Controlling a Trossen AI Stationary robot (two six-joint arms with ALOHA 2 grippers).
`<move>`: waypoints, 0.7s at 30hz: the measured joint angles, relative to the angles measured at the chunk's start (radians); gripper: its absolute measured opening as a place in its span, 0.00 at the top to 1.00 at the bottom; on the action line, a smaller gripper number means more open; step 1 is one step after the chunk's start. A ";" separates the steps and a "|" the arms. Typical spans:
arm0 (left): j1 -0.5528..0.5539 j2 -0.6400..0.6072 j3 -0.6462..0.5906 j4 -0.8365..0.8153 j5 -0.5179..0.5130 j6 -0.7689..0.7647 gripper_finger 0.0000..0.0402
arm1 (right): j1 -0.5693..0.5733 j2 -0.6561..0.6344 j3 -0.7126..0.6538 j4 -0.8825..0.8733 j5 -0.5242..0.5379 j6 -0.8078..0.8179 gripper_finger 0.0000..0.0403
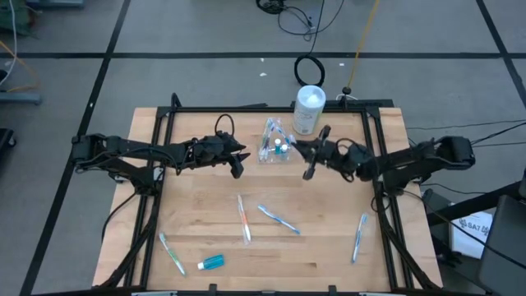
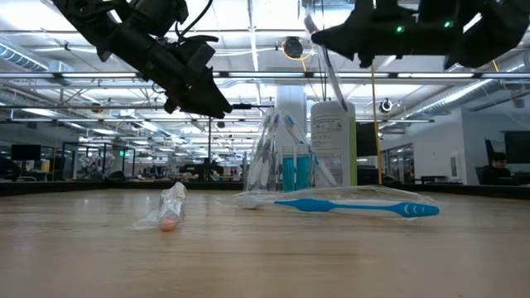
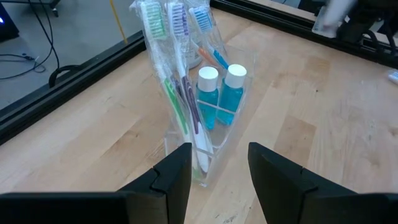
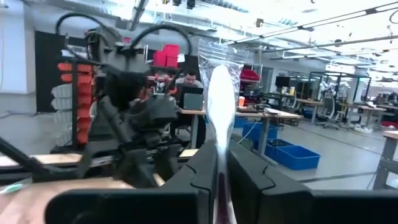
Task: Pick & Place toothbrushing station
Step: Put the violet toothbrush into the transparent organizer
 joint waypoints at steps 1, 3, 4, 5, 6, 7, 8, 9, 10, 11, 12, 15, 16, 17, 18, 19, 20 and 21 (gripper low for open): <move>0.000 0.000 0.000 0.000 0.000 0.000 0.60 | -0.026 0.009 0.000 0.013 -0.022 0.004 0.94; 0.000 0.000 0.000 0.000 -0.001 0.000 0.60 | -0.073 0.028 0.000 0.030 -0.049 0.023 0.93; 0.000 0.000 0.000 0.001 0.000 0.000 0.60 | -0.095 0.039 0.000 0.043 -0.059 0.035 0.93; 0.000 0.000 0.000 0.001 -0.001 0.000 0.60 | -0.116 0.050 0.000 0.050 -0.074 0.044 0.94; 0.000 0.000 0.000 0.001 -0.001 -0.001 0.60 | -0.134 0.062 0.001 0.053 -0.080 0.052 0.95; 0.000 0.000 0.000 0.001 -0.001 -0.001 0.60 | -0.152 0.074 0.001 0.052 -0.095 0.055 0.96; 0.000 0.000 0.000 0.001 -0.001 -0.001 0.60 | -0.166 0.087 0.001 0.052 -0.098 0.059 0.97; 0.000 0.000 0.000 0.002 -0.001 -0.001 0.60 | -0.180 0.103 0.001 0.061 -0.099 0.067 0.98; 0.000 0.000 0.000 0.002 -0.001 -0.001 0.60 | -0.192 0.120 0.001 0.080 -0.099 0.076 0.98; 0.000 0.000 0.000 0.002 -0.001 -0.001 0.60 | -0.203 0.139 0.001 0.097 -0.100 0.086 0.97; 0.000 0.000 0.000 0.002 -0.001 -0.001 0.60 | -0.212 0.159 0.001 0.122 -0.100 0.097 0.97; 0.000 0.000 0.000 0.003 -0.001 -0.002 0.60 | -0.231 0.225 0.001 0.220 -0.100 0.132 0.93; 0.000 0.000 0.000 0.003 -0.001 -0.002 0.60 | -0.236 0.248 0.001 0.259 -0.100 0.145 0.92; 0.000 0.000 0.000 0.003 -0.001 -0.003 0.60 | -0.241 0.268 0.001 0.287 -0.100 0.155 0.92; 0.000 0.000 0.000 0.003 -0.001 -0.004 0.60 | -0.246 0.287 0.001 0.305 -0.100 0.162 0.92; 0.000 0.000 0.000 0.003 -0.001 -0.004 0.60 | -0.251 0.308 0.001 0.322 -0.100 0.163 0.93; 0.000 0.000 0.000 0.003 -0.002 -0.004 0.60 | -0.253 0.328 0.001 0.339 -0.097 0.164 0.94; 0.000 0.000 0.000 0.003 -0.002 -0.004 0.60 | -0.257 0.347 0.001 0.356 -0.096 0.164 0.95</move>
